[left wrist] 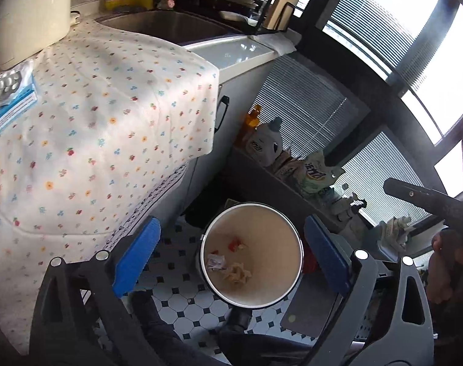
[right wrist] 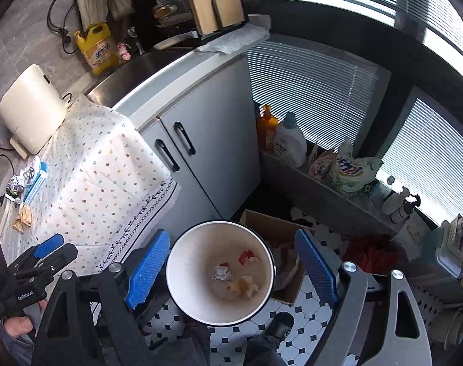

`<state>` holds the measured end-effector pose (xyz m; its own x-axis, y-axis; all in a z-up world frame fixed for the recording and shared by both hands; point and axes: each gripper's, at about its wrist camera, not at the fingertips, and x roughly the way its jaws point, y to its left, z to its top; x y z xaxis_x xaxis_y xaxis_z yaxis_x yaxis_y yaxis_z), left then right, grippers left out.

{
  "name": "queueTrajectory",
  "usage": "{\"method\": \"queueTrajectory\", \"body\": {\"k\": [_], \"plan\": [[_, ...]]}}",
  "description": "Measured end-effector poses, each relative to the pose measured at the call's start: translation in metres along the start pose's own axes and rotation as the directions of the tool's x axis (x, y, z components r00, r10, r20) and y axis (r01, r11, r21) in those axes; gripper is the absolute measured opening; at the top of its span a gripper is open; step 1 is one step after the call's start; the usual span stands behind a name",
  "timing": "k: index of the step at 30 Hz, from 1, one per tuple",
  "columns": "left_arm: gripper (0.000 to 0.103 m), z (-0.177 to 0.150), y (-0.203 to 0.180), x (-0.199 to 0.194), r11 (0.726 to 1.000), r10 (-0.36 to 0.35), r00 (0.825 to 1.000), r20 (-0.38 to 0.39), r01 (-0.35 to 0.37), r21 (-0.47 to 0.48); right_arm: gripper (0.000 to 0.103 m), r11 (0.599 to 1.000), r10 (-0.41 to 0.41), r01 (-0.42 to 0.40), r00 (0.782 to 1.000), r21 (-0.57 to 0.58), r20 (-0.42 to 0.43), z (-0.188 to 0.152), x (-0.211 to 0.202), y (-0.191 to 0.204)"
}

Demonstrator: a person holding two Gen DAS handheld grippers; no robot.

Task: Collect trash
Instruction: 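Open the left tool to drop the brown paper bag into the bin, then move both open tools back over the counter trash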

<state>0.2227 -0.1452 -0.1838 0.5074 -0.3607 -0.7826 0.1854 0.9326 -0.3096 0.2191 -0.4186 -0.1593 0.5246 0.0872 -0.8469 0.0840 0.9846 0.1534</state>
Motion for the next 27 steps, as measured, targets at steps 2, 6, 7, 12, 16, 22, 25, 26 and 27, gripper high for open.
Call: {"method": "queueTrajectory", "body": {"k": [2, 6, 7, 12, 16, 22, 25, 26, 27], "plan": [[0.095, 0.0, 0.012, -0.011, 1.0, 0.022, 1.0, 0.014, -0.022, -0.014, 0.085, 0.999, 0.025, -0.025, 1.0, -0.028, 0.004, 0.004, 0.002, 0.019], [0.096, 0.002, 0.039, -0.037, 0.997, 0.059, 0.996, 0.062, -0.055, -0.057, 0.086, 0.994, 0.073, -0.072, 0.997, -0.08, 0.006, 0.012, 0.007, 0.058], [0.096, 0.003, 0.046, -0.045, 0.996, 0.072, 0.995, 0.076, -0.067, -0.067, 0.086, 0.992, 0.084, -0.083, 0.996, -0.091, 0.006, 0.014, 0.008, 0.068], [0.097, 0.003, 0.085, -0.082, 0.984, 0.138, 0.98, 0.144, -0.119, -0.134, 0.087, 0.979, 0.136, -0.133, 0.991, -0.154, 0.009, 0.022, 0.012, 0.119], [0.097, 0.002, 0.113, -0.11, 0.971, 0.19, 0.961, 0.203, -0.153, -0.184, 0.089, 0.963, 0.171, -0.164, 0.985, -0.214, 0.013, 0.025, 0.012, 0.163], [0.097, -0.005, 0.154, -0.139, 0.95, 0.248, 0.939, 0.237, -0.189, -0.247, 0.089, 0.93, 0.222, -0.21, 0.975, -0.303, 0.004, 0.025, 0.013, 0.227], [0.097, -0.009, 0.176, -0.148, 0.939, 0.271, 0.93, 0.249, -0.199, -0.279, 0.089, 0.913, 0.241, -0.228, 0.971, -0.338, -0.002, 0.024, 0.015, 0.255], [0.097, -0.01, 0.184, -0.152, 0.936, 0.278, 0.927, 0.253, -0.202, -0.29, 0.089, 0.908, 0.245, -0.231, 0.969, -0.348, -0.005, 0.024, 0.016, 0.263], [0.097, -0.01, 0.191, -0.155, 0.932, 0.285, 0.923, 0.257, -0.204, -0.301, 0.089, 0.904, 0.249, -0.234, 0.969, -0.357, -0.006, 0.023, 0.017, 0.271]]}}
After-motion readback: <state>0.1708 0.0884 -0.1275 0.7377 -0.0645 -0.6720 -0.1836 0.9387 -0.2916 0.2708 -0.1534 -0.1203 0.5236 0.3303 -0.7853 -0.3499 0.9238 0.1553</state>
